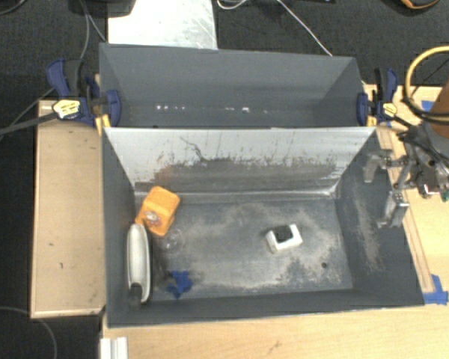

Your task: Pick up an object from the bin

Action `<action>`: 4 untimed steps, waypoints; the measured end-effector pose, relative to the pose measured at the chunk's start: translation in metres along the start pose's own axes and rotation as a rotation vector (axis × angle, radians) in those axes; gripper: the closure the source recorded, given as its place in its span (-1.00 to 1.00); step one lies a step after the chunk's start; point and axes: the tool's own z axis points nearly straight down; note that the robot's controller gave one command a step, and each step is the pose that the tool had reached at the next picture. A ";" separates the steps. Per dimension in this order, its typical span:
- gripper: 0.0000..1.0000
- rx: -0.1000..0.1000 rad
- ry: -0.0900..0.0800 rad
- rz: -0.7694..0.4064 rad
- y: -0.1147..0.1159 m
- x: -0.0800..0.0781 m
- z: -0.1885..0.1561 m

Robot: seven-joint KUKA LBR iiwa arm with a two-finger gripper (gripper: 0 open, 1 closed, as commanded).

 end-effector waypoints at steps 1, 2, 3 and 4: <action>-1.00 -0.004 0.011 -0.101 0.000 0.009 0.066; -1.00 0.000 -0.008 -0.147 0.032 -0.017 0.046; -1.00 -0.003 0.005 -0.231 0.043 0.018 0.137; -1.00 0.002 -0.016 -0.370 0.086 -0.021 0.119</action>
Offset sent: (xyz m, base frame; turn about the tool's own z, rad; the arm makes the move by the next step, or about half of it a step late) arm 0.0147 0.0301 -0.0477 -0.1424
